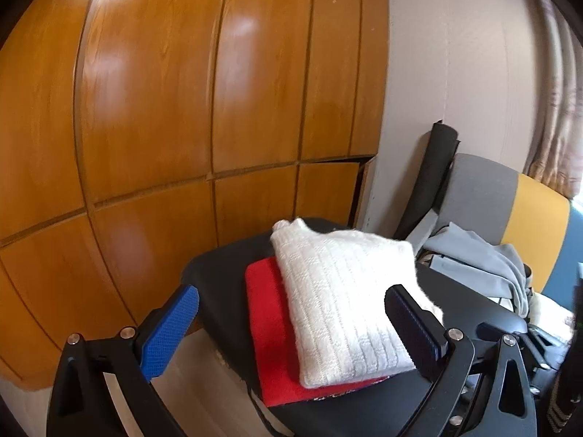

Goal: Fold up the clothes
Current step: 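Lower the sweater onto the red garment and open both grippers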

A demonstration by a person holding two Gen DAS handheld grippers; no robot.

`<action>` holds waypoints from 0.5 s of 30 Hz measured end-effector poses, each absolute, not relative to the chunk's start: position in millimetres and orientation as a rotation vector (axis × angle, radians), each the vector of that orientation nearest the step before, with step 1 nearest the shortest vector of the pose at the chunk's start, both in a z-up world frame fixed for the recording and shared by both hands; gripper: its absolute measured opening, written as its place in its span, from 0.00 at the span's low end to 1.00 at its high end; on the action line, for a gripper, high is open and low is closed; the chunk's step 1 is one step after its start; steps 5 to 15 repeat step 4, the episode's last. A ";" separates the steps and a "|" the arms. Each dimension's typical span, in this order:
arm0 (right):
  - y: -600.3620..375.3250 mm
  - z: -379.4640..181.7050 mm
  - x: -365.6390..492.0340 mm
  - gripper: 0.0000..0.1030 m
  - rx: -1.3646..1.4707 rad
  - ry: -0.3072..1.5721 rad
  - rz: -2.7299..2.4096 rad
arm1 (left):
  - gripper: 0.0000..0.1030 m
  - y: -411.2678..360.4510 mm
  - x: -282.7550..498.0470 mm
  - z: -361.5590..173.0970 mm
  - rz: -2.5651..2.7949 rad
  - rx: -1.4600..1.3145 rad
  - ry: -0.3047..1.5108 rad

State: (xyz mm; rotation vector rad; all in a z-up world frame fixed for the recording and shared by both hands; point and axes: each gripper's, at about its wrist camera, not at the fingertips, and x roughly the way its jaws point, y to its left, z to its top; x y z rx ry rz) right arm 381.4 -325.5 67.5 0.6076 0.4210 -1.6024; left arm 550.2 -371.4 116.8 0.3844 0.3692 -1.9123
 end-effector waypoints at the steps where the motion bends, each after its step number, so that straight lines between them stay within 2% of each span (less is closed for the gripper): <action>1: -326.5 66.2 381.8 0.91 0.611 0.425 -1.599 | 1.00 -369.2 548.2 116.7 -1.908 0.389 0.356; 15: -328.2 63.1 382.1 0.91 0.616 0.433 -1.593 | 0.99 -365.7 543.1 114.8 -1.890 0.406 0.337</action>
